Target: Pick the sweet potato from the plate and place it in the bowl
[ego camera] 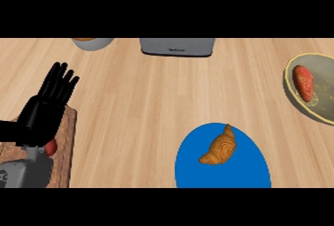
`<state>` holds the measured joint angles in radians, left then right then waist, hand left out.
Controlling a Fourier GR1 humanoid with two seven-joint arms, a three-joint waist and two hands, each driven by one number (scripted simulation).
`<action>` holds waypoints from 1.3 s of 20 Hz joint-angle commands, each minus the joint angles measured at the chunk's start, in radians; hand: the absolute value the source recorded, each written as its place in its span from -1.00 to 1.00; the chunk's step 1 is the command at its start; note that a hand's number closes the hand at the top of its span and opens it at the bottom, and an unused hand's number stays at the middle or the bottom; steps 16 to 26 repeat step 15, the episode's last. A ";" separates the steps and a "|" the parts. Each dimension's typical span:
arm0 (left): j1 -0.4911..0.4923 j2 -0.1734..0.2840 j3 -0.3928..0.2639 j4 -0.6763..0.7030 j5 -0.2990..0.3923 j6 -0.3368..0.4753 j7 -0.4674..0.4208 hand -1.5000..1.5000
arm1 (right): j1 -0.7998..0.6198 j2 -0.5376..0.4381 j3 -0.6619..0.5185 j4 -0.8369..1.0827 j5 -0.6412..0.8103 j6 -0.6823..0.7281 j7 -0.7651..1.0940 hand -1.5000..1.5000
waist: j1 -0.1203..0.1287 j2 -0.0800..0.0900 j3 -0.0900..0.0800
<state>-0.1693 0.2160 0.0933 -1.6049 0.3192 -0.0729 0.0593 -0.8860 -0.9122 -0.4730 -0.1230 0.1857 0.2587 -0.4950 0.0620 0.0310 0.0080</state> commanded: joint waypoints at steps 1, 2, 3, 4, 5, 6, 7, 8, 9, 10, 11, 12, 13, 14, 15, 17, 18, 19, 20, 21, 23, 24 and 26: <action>-0.002 -0.009 0.004 0.017 0.000 0.009 -0.001 0.00 | 0.057 -0.083 -0.034 0.026 -0.029 0.085 -0.014 -1.00 | -0.012 0.003 0.001; 0.002 -0.001 0.008 0.009 0.004 -0.002 -0.006 0.00 | 0.097 -0.114 -0.040 0.032 -0.034 0.116 -0.036 -1.00 | -0.020 0.002 0.002; -0.007 -0.005 0.005 0.038 -0.007 -0.004 -0.023 0.00 | 0.079 -0.099 -0.046 0.033 -0.039 0.094 -0.017 -1.00 | -0.012 0.005 0.001; 0.020 -0.029 -0.010 -0.010 -0.014 0.023 -0.014 0.00 | 0.113 -0.137 -0.053 0.035 -0.046 0.148 -0.042 -1.00 | -0.014 -0.001 0.003; -0.011 0.008 0.009 0.001 -0.001 0.009 0.020 0.00 | 0.126 -0.134 -0.050 0.032 -0.043 0.145 -0.054 -1.00 | -0.013 0.003 0.004; -0.011 -0.004 0.020 0.020 0.001 0.012 -0.012 0.00 | 0.139 -0.176 -0.065 0.039 -0.057 0.181 -0.049 -1.00 | -0.026 0.001 0.003; -0.023 -0.006 0.002 -0.010 0.007 0.017 0.032 0.00 | 0.154 -0.175 -0.060 0.041 -0.051 0.195 -0.054 -1.00 | -0.020 0.000 0.005; -0.002 -0.011 0.018 -0.002 0.006 0.015 -0.010 0.00 | 0.184 -0.156 -0.062 0.043 -0.053 0.193 -0.090 -1.00 | -0.015 0.003 0.006; -0.013 -0.006 0.015 0.028 0.000 0.006 -0.013 0.00 | 0.189 -0.173 -0.058 0.035 -0.048 0.215 -0.093 -1.00 | -0.022 0.005 0.005; 0.016 -0.015 0.010 0.012 0.001 0.005 -0.018 0.00 | 0.198 -0.202 -0.060 0.040 -0.050 0.258 -0.084 -1.00 | -0.018 0.001 0.005; -0.016 0.014 0.031 0.020 -0.004 0.004 -0.018 0.00 | 0.215 -0.183 -0.059 0.039 -0.049 0.251 -0.108 -1.00 | -0.019 0.005 0.007; 0.030 -0.010 0.007 0.027 -0.007 -0.003 -0.024 0.00 | 0.231 -0.205 -0.070 0.050 -0.060 0.282 -0.103 -1.00 | -0.022 0.000 0.005; 0.001 -0.017 0.010 0.007 0.001 0.017 -0.006 0.00 | 0.240 -0.226 -0.070 0.045 -0.060 0.310 -0.113 -1.00 | -0.027 -0.001 0.007; 0.011 -0.009 0.021 0.016 0.005 0.007 -0.013 0.00 | 0.253 -0.218 -0.066 0.045 -0.056 0.305 -0.114 -1.00 | -0.020 0.000 0.006; -0.007 0.008 0.032 0.019 0.002 0.005 -0.015 0.00 | 0.280 -0.227 -0.061 0.040 -0.051 0.322 -0.140 -1.00 | -0.032 0.002 0.009; -0.007 0.008 0.032 0.019 0.002 0.005 -0.015 0.00 | 0.280 -0.227 -0.061 0.040 -0.051 0.322 -0.140 -1.00 | -0.032 0.002 0.009; -0.007 0.008 0.032 0.019 0.002 0.005 -0.015 0.00 | 0.280 -0.227 -0.061 0.040 -0.051 0.322 -0.140 -1.00 | -0.032 0.002 0.009; -0.007 0.008 0.032 0.019 0.002 0.005 -0.015 0.00 | 0.280 -0.227 -0.061 0.040 -0.051 0.322 -0.140 -1.00 | -0.032 0.002 0.009; -0.007 0.008 0.032 0.019 0.002 0.005 -0.015 0.00 | 0.280 -0.227 -0.061 0.040 -0.051 0.322 -0.140 -1.00 | -0.032 0.002 0.009; -0.007 0.008 0.032 0.019 0.002 0.005 -0.015 0.00 | 0.280 -0.227 -0.061 0.040 -0.051 0.322 -0.140 -1.00 | -0.032 0.002 0.009; -0.007 0.008 0.032 0.019 0.002 0.005 -0.015 0.00 | 0.280 -0.227 -0.061 0.040 -0.051 0.322 -0.140 -1.00 | -0.032 0.002 0.009; -0.007 0.008 0.032 0.019 0.002 0.005 -0.015 0.00 | 0.280 -0.227 -0.061 0.040 -0.051 0.322 -0.140 -1.00 | -0.032 0.002 0.009; -0.007 0.008 0.032 0.019 0.002 0.005 -0.015 0.00 | 0.280 -0.227 -0.061 0.040 -0.051 0.322 -0.140 -1.00 | -0.032 0.002 0.009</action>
